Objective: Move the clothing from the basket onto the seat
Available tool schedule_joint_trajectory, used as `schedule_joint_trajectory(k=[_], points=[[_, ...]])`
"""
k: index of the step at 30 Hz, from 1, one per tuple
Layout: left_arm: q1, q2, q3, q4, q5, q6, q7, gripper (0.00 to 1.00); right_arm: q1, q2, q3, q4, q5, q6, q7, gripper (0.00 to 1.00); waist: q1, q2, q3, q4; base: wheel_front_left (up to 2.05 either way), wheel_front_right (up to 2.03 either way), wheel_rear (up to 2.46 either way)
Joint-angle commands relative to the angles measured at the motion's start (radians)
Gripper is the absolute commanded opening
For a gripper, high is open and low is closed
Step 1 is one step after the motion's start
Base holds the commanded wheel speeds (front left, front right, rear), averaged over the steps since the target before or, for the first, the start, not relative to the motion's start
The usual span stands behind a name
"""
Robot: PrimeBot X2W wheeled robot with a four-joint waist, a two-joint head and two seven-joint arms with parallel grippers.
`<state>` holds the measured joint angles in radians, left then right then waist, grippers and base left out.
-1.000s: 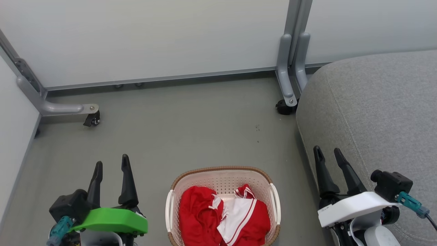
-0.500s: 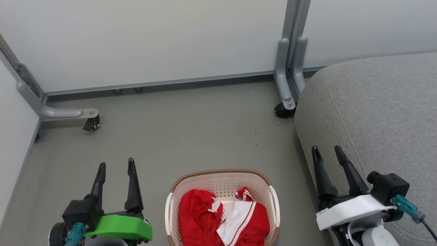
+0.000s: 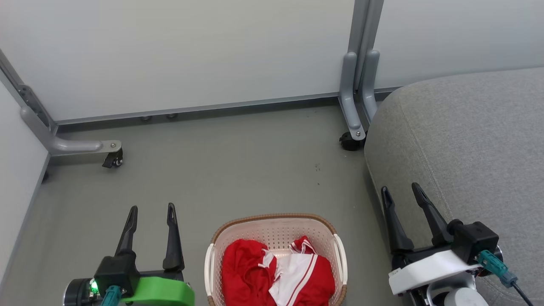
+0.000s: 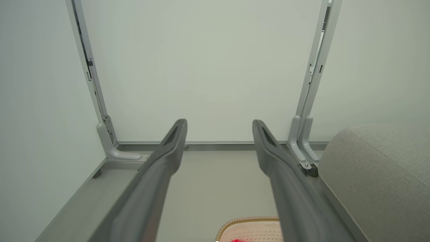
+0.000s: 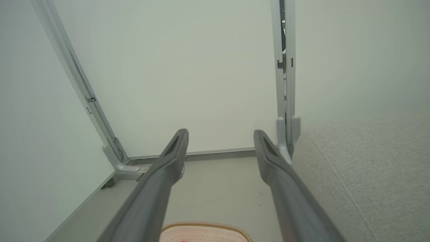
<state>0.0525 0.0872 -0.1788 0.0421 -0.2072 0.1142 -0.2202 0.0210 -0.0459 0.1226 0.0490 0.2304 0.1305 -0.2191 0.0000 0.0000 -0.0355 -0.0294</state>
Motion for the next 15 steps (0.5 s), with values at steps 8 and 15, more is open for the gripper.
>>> schedule_joint_trajectory(k=[8, 15], points=[[0.022, -0.007, 0.005, -0.003, 0.085, -0.009, -0.021, 1.00, 0.017, -0.006, 0.014, -0.019, -0.076, 0.000, -0.024, 1.00, 0.0000, 0.0000, -0.009, -0.004, 0.00, 0.00, 0.00], [0.034, -0.013, -0.003, -0.004, 0.147, -0.012, -0.034, 1.00, 0.025, -0.006, 0.019, -0.024, -0.125, 0.000, -0.035, 1.00, 0.0000, 0.0000, -0.016, -0.006, 0.00, 0.00, 0.00]])
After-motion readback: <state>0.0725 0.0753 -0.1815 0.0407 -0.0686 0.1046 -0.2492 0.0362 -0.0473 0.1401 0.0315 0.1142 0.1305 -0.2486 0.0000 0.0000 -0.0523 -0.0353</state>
